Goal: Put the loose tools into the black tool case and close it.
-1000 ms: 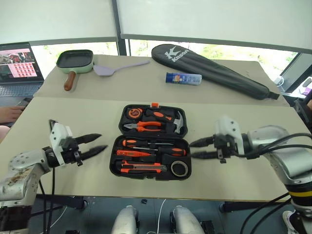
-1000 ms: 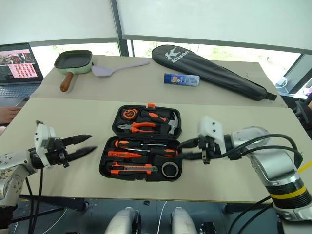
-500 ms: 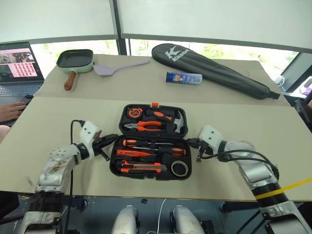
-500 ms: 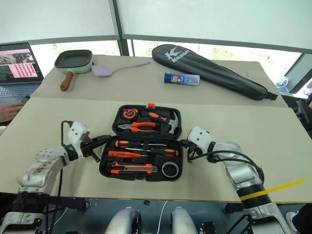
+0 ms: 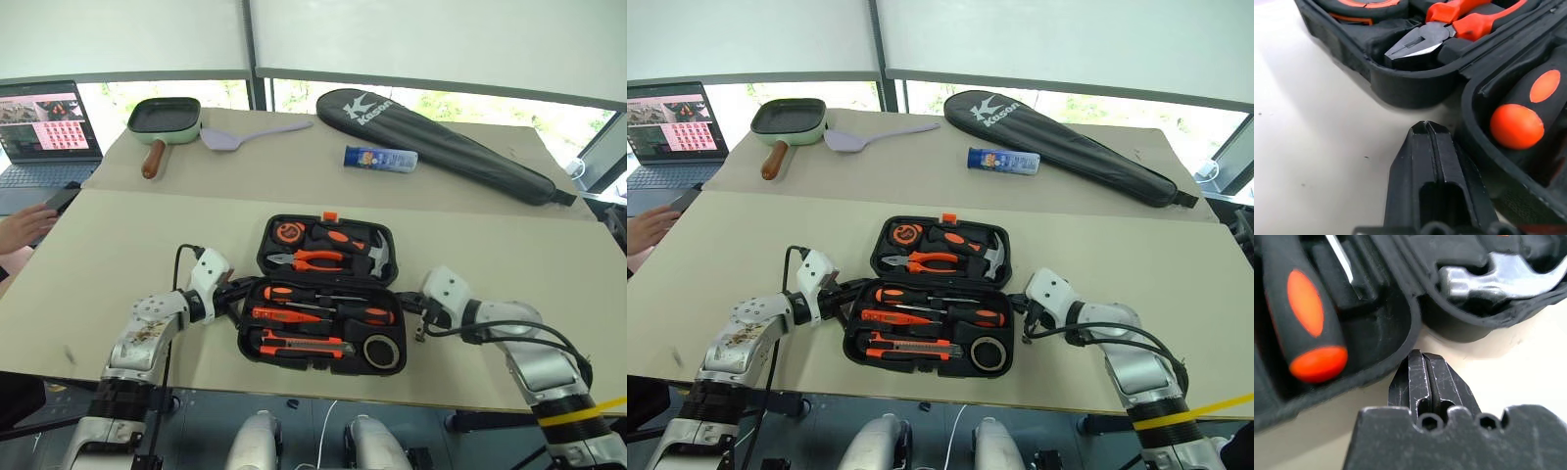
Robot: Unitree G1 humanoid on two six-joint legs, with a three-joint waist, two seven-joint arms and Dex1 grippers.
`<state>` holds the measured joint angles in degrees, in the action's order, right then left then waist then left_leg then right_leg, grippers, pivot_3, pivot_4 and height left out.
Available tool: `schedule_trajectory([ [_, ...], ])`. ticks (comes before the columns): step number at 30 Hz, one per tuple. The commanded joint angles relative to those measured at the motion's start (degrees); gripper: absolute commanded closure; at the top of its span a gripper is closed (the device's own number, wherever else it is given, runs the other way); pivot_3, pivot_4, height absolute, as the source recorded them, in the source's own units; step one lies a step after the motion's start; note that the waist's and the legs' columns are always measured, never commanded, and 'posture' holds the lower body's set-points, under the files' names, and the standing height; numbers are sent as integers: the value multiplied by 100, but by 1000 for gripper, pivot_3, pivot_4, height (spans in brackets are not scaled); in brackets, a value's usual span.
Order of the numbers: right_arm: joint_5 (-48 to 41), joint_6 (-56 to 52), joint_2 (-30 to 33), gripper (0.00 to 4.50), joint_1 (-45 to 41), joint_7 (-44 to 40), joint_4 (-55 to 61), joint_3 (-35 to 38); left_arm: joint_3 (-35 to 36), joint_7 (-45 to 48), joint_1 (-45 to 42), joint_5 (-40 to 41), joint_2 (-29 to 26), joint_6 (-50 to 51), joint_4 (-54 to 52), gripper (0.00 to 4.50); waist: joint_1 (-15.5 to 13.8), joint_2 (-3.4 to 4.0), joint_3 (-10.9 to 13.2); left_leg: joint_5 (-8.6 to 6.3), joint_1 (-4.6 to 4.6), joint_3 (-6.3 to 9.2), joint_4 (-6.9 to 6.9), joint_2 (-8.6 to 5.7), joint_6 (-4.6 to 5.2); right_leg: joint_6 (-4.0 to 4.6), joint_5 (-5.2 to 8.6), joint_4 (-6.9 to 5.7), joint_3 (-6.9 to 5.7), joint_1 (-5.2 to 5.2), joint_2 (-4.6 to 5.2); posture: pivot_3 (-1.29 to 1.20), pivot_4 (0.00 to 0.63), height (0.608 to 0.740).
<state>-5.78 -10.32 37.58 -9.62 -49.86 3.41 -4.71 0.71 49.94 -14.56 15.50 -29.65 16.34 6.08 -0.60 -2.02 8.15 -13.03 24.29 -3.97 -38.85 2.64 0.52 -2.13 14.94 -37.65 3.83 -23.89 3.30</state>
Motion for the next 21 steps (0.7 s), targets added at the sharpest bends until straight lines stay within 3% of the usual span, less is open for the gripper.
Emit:
schedule_trajectory([
  [1, -511, -102, 46, 4212, 81, -55, 204, 539, 353, 34, 159, 467, -89, 442, -398, 3199, 12, 0, 0, 0, 1, 1, 0, 2, 0, 0, 0, 0, 0, -1, -1, 0, 150, 740],
  [4, -980, -522, 168, 3345, 47, -155, 458, 900, 723, -818, 31, 306, -485, 1827, -612, 2110, 33, -1, 1, 0, 1, 4, -1, 4, 0, 0, 0, -3, 1, -4, -2, 0, 150, 740],
  [7, -1911, -1826, 368, 2234, -115, -339, 954, 1180, 743, -395, -149, 673, -1111, 2638, -898, 1000, 95, -1, 1, 1, -4, 29, -1, 9, 0, 1, 0, -15, 2, -3, -10, 0, 150, 740],
  [10, -2730, -3367, 638, 1202, -414, -258, 1250, 1322, 686, -262, -603, 977, -1318, 3287, -935, 4, 136, -1, 2, 0, -10, 38, 2, 11, 0, 5, 2, -21, 5, -4, -13, 0, 150, 740],
  [13, -3141, -4943, 748, 257, -1086, 182, 1163, 1261, 528, -345, -1285, 1187, -1279, 4165, -815, 0, 111, -6, 5, 1, -6, 40, -2, 7, -1, 5, 2, -21, 3, -5, -10, 0, 150, 740],
  [16, -3156, -6151, 540, 257, -1889, 780, 800, 1056, 352, -687, -1837, 1141, -1002, 4668, -566, 0, 124, -14, 9, 2, -3, 42, -6, 4, -2, 5, 2, -23, 3, -6, -11, 0, 150, 740],
  [21, -2906, -7083, -35, 257, -2699, 1578, 366, 799, 317, -1300, -2241, 1026, -614, 5127, -329, 0, 158, -14, 9, 2, 18, 45, 3, 1, -2, 5, 2, -19, 5, -29, -12, 0, 150, 740],
])
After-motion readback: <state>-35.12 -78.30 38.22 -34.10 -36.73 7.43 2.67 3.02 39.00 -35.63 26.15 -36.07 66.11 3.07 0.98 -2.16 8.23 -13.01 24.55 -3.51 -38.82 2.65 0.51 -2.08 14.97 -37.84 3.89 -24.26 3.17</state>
